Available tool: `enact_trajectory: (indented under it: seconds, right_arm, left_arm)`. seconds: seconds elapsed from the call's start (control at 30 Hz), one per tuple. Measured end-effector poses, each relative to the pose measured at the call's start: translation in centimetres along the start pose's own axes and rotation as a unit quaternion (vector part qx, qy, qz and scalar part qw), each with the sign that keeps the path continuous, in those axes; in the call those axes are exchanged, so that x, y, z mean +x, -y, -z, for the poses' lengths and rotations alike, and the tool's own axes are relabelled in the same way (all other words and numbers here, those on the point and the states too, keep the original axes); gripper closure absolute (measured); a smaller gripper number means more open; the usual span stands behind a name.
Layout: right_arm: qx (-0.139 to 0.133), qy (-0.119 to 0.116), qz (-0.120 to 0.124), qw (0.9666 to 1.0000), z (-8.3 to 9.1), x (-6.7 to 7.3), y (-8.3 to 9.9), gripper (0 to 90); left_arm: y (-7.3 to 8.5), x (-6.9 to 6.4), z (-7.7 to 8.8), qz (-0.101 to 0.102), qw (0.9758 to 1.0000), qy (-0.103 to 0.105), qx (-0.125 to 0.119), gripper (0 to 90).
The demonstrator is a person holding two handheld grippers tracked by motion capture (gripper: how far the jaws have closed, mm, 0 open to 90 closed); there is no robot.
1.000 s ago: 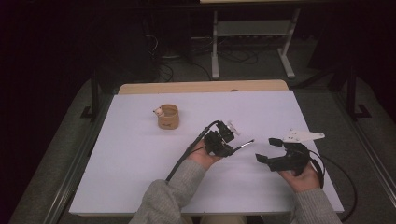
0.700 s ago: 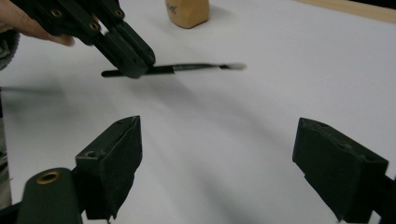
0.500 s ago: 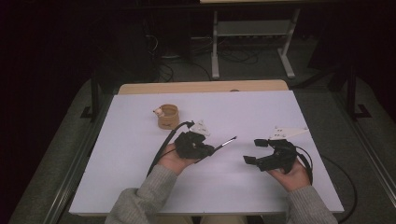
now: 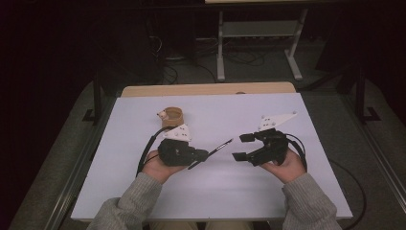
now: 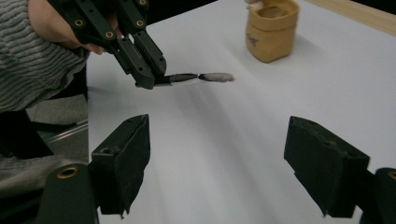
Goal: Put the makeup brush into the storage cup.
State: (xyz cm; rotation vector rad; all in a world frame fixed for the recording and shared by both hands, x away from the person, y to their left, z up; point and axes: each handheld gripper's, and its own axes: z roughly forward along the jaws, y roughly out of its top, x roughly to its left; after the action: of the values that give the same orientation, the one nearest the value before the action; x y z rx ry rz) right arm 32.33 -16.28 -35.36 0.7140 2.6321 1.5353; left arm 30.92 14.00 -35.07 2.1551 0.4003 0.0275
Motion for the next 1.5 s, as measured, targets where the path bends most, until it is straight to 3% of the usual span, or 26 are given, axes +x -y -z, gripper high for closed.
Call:
enact_trajectory:
  seconds: [0.3, 0.43, 0.6, 0.7, 0.87, 1.1, 1.37, 1.5]
  right_arm:
    - [0.018, -0.06, 0.021, 0.9978, -2.2, 0.9, -0.8, 32.4]
    - [0.018, -0.088, 0.028, 0.9955, -2.8, 1.3, -0.9, 39.1]
    - [0.026, -0.11, 0.035, 0.9929, -3.5, 1.7, -1.0, 46.1]
    - [0.025, -0.13, 0.04, 0.9904, -4.0, 2.0, -1.0, 57.3]
    - [0.032, -0.154, 0.034, 0.987, -4.2, 1.9, -1.0, 68.0]
    - [0.023, -0.168, 0.032, 0.985, -4.1, 1.7, -1.0, 79.5]
    - [0.03, -0.17, 0.039, 0.9842, -4.2, 1.8, -0.9, 80.6]
    - [0.035, -0.169, 0.048, 0.9837, -4.3, 2.0, -1.0, 81.0]
  left_arm:
    - [1.0, -0.4, 0.9, -0.032, 0.999, 0.03, -0.012, 84.1]
    - [1.6, -0.6, 0.9, -0.048, 0.9978, 0.046, -0.001, 84.1]
    - [1.7, -0.7, 0.9, -0.053, 0.9972, 0.052, -0.004, 84.1]
    - [1.7, -0.7, 0.8, -0.056, 0.9969, 0.055, -0.002, 84.1]
    - [1.8, -0.7, 0.7, -0.056, 0.9967, 0.059, 0.001, 84.1]
    - [1.8, -0.8, 0.4, -0.059, 0.996, 0.067, 0.005, 84.1]
    - [1.9, -0.8, 0.3, -0.057, 0.9957, 0.073, 0.008, 84.0]
    - [1.8, -0.7, -0.3, -0.053, 0.9944, 0.086, 0.028, 81.9]
